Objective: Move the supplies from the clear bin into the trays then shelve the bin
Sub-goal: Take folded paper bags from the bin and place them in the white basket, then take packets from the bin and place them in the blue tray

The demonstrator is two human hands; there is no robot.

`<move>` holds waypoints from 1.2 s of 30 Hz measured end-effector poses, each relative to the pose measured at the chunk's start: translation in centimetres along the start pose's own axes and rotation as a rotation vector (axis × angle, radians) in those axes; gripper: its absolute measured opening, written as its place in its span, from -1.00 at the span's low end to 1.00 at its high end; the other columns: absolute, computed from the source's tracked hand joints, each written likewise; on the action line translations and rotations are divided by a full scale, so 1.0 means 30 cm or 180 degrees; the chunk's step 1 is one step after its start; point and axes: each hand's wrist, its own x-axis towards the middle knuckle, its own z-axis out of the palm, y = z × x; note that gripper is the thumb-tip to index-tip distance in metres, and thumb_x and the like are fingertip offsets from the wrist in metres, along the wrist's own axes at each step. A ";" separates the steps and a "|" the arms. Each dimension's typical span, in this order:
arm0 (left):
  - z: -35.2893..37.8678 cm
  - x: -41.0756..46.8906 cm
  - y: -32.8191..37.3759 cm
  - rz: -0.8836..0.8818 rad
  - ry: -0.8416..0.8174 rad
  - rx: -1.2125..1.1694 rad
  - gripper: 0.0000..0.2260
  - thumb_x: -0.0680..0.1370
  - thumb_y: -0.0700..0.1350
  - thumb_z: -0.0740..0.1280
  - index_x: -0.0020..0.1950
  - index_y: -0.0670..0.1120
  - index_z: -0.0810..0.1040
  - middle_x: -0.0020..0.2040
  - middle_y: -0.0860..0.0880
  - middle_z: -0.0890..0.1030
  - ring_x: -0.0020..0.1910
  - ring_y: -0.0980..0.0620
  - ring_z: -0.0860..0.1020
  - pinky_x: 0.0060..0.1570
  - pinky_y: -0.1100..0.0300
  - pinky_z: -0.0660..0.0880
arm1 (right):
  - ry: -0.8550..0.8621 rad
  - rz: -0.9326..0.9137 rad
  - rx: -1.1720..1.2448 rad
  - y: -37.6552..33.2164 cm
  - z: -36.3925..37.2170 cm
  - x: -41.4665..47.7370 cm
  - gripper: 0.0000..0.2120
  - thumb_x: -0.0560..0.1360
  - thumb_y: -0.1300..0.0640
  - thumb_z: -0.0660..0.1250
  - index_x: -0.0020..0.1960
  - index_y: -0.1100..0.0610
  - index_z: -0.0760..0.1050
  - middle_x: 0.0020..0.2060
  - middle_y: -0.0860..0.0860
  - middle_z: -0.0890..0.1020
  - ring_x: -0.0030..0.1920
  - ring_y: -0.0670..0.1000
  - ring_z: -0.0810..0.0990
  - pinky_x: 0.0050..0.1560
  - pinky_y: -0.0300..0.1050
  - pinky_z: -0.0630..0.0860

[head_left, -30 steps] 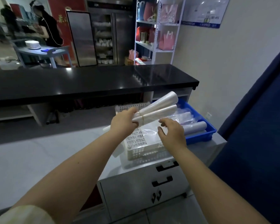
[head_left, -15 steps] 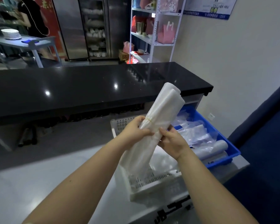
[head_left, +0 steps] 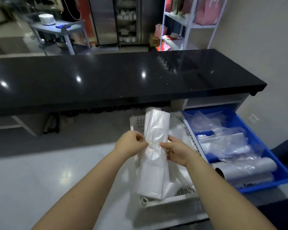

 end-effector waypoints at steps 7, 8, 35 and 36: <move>-0.029 -0.052 -0.070 -0.0250 0.0751 0.0560 -0.73 0.39 0.06 0.33 0.08 0.13 0.55 0.00 0.12 0.55 -0.07 0.08 0.54 -0.14 0.16 0.49 | 0.0249 -0.0188 -0.1556 0.067 0.051 0.084 -0.69 0.43 0.12 0.45 0.14 0.15 0.51 -0.08 0.01 0.66 -0.13 -0.03 0.64 -0.22 -0.20 0.52; -0.019 -0.061 -0.073 -0.0241 0.0768 0.0675 -0.72 0.40 0.05 0.33 0.11 0.12 0.55 0.03 0.09 0.54 -0.03 0.06 0.53 -0.12 0.16 0.48 | 0.0402 -0.0320 -0.1924 0.065 0.050 0.081 -0.67 0.41 0.07 0.47 0.12 0.12 0.49 -0.10 -0.03 0.62 -0.17 -0.07 0.60 -0.28 -0.24 0.46; 0.012 -0.880 -0.407 -0.2537 0.1971 0.1562 -0.64 0.50 -0.06 0.22 0.30 0.06 0.43 0.20 0.01 0.50 0.17 -0.09 0.43 0.13 0.01 0.29 | -0.1932 -0.3745 -0.5320 0.223 0.735 -0.155 -0.70 0.49 0.14 0.29 0.22 0.05 0.46 0.08 0.02 0.57 0.10 0.12 0.46 0.05 -0.01 0.42; -0.006 -0.946 -0.443 -0.2644 0.2041 0.1541 -0.64 0.50 -0.05 0.22 0.31 0.06 0.43 0.20 0.01 0.51 0.17 -0.08 0.43 0.12 0.00 0.30 | -0.2067 -0.3791 -0.5315 0.257 0.797 -0.177 -0.69 0.49 0.14 0.29 0.23 0.04 0.46 0.08 0.01 0.57 0.10 0.12 0.46 0.04 -0.02 0.41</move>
